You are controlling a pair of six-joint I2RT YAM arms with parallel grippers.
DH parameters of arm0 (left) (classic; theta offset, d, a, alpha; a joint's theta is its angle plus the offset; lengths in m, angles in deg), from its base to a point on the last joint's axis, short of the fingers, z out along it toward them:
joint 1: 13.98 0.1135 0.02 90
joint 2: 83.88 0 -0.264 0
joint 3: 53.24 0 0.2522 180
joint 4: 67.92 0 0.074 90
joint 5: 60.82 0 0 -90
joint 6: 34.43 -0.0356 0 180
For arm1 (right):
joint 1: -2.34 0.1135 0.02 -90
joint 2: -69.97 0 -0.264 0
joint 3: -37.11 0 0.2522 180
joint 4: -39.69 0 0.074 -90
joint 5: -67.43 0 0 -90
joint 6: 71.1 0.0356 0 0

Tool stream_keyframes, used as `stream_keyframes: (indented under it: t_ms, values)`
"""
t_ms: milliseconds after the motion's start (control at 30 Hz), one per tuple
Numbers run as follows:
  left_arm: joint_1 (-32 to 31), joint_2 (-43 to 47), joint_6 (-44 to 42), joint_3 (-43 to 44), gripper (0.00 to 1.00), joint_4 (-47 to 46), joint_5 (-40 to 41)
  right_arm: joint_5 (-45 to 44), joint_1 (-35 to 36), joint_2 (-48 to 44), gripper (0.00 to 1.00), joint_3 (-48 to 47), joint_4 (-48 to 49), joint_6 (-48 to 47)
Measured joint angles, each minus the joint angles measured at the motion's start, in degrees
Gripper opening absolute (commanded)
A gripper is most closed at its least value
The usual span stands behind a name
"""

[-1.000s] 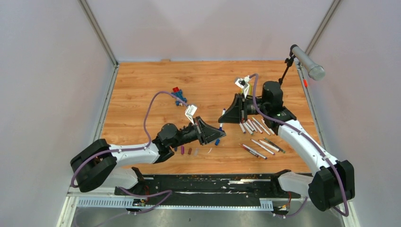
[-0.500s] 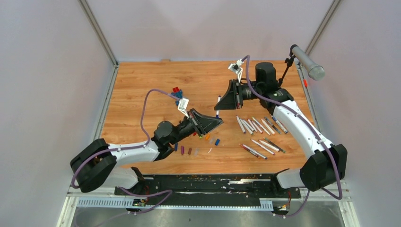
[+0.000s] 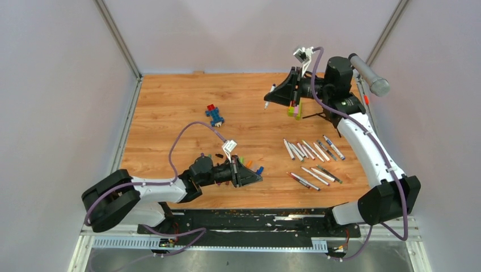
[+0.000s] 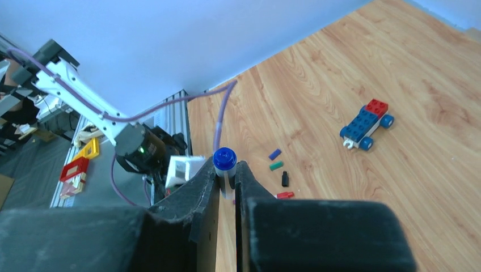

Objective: Open the pen caps
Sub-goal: Open the pen cap from the pen, then place the pen cap at the center of the board.

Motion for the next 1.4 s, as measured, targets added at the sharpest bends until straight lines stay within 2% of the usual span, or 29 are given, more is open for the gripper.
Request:
stream_keyframes:
  t_ms: [133, 367, 567, 833, 967, 1167, 1400]
  values:
    - [0.0, 6.9, -2.1, -1.5, 0.0, 6.7, 2.8, 0.5, 0.0, -1.4, 0.0, 3.8, -4.3, -8.7]
    - [0.0, 21.8, -6.5, -1.6, 0.0, 25.4, 13.9, -3.0, 0.0, -9.9, 0.0, 12.7, -22.3, -33.2]
    - [0.0, 24.8, -6.7, -1.6, 0.0, 37.7, 20.8, -9.3, -0.2, -16.2, 0.0, 20.5, -30.9, -46.7]
    - [-0.5, 16.9, -5.6, 5.2, 0.0, 53.6, 24.0, -11.6, -4.3, -20.0, 0.01, 29.7, -32.1, -50.9]
    - [-4.2, 10.6, -5.2, 11.1, 0.01, 60.0, 27.7, -11.5, -6.3, -21.3, 0.01, 31.5, -31.9, -51.3]
    - [-8.2, 2.5, -5.0, 17.9, 0.06, 65.0, 32.0, -11.0, -8.0, -23.0, 0.01, 33.8, -31.3, -51.8]
    - [-9.8, -5.3, -5.1, 21.9, 0.11, 68.4, 34.2, -10.2, -9.0, -23.4, 0.01, 34.4, -31.2, -52.2]
